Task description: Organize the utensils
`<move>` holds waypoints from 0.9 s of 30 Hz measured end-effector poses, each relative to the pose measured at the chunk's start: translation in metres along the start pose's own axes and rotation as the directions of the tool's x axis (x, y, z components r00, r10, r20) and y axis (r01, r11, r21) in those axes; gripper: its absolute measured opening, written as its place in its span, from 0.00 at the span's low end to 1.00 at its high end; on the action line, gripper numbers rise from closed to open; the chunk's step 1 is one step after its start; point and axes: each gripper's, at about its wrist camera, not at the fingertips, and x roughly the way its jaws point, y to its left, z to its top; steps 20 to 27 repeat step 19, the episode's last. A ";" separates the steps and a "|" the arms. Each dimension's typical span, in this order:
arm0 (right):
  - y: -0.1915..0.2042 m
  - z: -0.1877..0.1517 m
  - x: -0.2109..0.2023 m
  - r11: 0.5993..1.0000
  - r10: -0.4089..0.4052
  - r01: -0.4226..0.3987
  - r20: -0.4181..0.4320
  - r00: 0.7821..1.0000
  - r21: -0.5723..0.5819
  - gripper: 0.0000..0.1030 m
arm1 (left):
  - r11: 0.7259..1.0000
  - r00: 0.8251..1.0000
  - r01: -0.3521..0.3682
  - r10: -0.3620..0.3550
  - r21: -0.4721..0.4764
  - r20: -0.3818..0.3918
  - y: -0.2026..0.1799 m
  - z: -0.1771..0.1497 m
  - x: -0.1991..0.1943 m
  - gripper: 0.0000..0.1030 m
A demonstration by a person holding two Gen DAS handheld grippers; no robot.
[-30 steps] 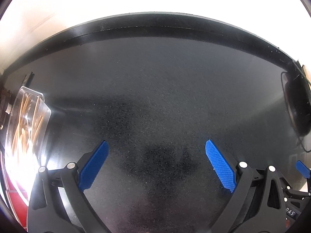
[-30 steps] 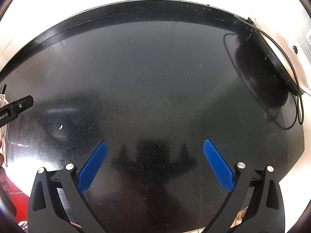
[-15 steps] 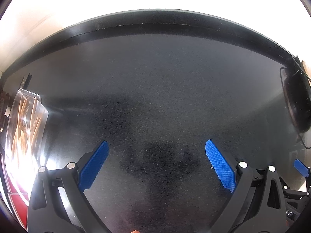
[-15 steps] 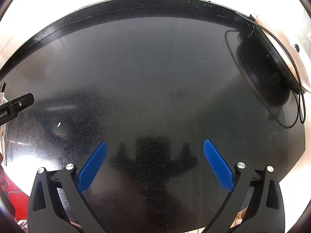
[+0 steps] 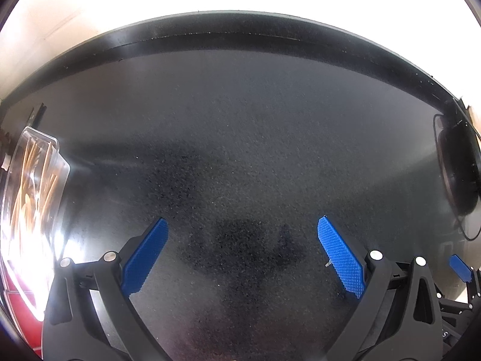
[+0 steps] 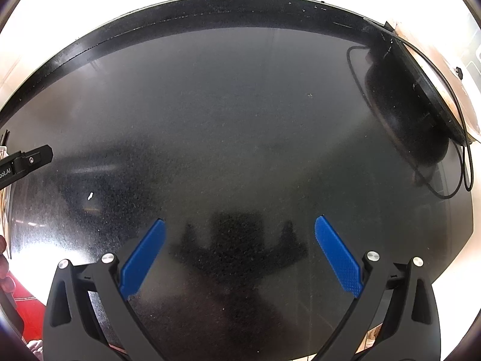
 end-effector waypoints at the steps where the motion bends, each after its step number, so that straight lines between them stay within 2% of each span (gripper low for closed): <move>1: 0.000 0.000 0.000 1.000 0.001 -0.001 0.000 1.000 0.000 0.93 | 1.000 1.000 -0.001 0.001 0.003 0.000 0.000 0.000 0.000 0.94; 4: -0.001 0.000 0.001 1.000 0.003 -0.003 -0.002 1.000 0.001 0.93 | 1.000 1.000 0.010 -0.010 0.013 -0.022 -0.001 0.001 0.001 0.94; 6: -0.001 0.000 0.000 1.000 0.006 -0.006 -0.001 1.000 0.002 0.93 | 0.999 0.997 0.050 -0.050 -0.016 -0.053 0.002 0.000 0.004 0.94; 8: -0.002 0.000 0.000 1.000 0.005 -0.005 0.001 1.000 0.003 0.93 | 0.997 0.996 0.071 -0.073 -0.041 -0.053 0.007 0.000 0.004 0.94; 11: -0.004 0.000 0.000 1.000 0.002 -0.002 0.003 1.000 0.009 0.93 | 1.000 1.000 0.017 -0.017 -0.012 -0.009 0.007 0.000 0.000 0.94; 15: -0.003 -0.001 0.000 1.000 -0.001 0.001 0.003 1.000 0.010 0.93 | 1.000 1.000 -0.021 0.022 -0.006 0.020 0.006 -0.001 -0.002 0.94; 18: -0.004 -0.001 0.000 1.000 -0.004 0.003 0.004 1.000 0.013 0.93 | 0.998 0.997 -0.055 0.053 0.040 0.051 -0.002 -0.001 -0.007 0.94; 27: -0.004 -0.001 0.001 1.000 -0.003 0.003 0.002 1.000 0.014 0.93 | 0.998 0.997 -0.053 0.050 0.046 0.058 -0.003 -0.002 -0.009 0.94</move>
